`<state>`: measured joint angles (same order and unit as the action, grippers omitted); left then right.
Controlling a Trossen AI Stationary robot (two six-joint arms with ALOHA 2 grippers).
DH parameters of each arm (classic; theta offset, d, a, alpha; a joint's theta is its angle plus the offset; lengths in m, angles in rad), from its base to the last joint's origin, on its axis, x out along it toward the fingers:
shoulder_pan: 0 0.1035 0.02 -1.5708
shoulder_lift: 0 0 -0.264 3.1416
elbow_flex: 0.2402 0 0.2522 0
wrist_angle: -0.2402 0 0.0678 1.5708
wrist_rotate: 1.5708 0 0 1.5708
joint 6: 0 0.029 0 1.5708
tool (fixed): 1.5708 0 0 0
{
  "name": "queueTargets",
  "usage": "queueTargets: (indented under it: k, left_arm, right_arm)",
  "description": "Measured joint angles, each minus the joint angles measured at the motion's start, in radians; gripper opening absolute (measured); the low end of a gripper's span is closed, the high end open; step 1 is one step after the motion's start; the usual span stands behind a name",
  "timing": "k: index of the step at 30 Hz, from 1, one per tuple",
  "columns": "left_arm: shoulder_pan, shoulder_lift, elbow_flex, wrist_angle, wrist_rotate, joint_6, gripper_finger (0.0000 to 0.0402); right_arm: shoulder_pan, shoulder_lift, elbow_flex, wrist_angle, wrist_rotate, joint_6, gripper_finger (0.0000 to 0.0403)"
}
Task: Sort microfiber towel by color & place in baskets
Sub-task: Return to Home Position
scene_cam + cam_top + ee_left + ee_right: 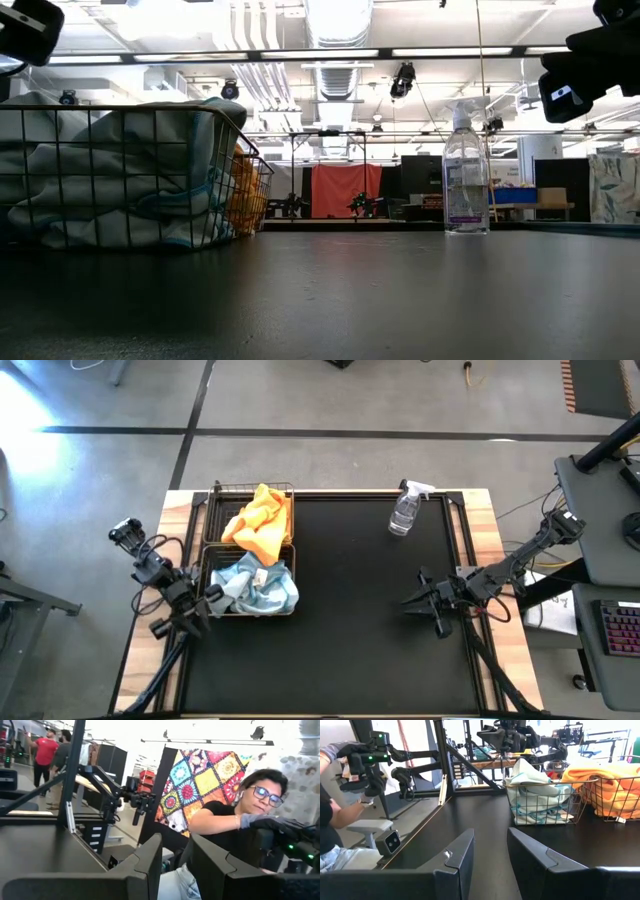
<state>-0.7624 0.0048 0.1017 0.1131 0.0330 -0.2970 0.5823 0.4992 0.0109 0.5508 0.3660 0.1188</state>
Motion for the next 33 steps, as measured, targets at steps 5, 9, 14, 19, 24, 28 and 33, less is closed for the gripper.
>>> queueTargets:
  k: [5,9,14,19,24,28,33]
  left_arm:
    - [0.000,0.002,-0.003,-0.018,-0.014,0.043,0.0084]
    - [0.000,0.000,-0.003,-0.018,-0.017,0.062,0.0084]
    - [0.000,0.000,-0.001,-0.017,-0.024,0.076,0.0084]
    - [0.000,0.000,0.001,-0.011,-0.025,0.047,0.0084]
    - [0.000,0.002,0.001,-0.012,-0.024,0.045,0.0084]
    - [0.000,0.002,0.001,-0.012,-0.024,0.045,0.0084]
    - [0.000,0.002,0.001,-0.012,-0.024,0.045,0.0084]
  right_arm:
    - [0.000,0.000,0.000,0.000,0.000,0.000,0.0112]
    - [0.000,0.000,0.000,0.000,0.000,0.000,0.0111]
    - [0.000,0.000,0.000,0.000,0.000,0.000,0.0111]
    - [0.000,0.000,0.000,0.000,0.000,0.000,0.0112]
    - [0.000,0.000,0.000,0.000,0.000,0.000,0.0111]
    - [0.000,0.000,0.004,0.000,0.000,0.000,0.0111]
    - [0.000,0.000,0.009,0.000,0.000,0.000,0.0112]
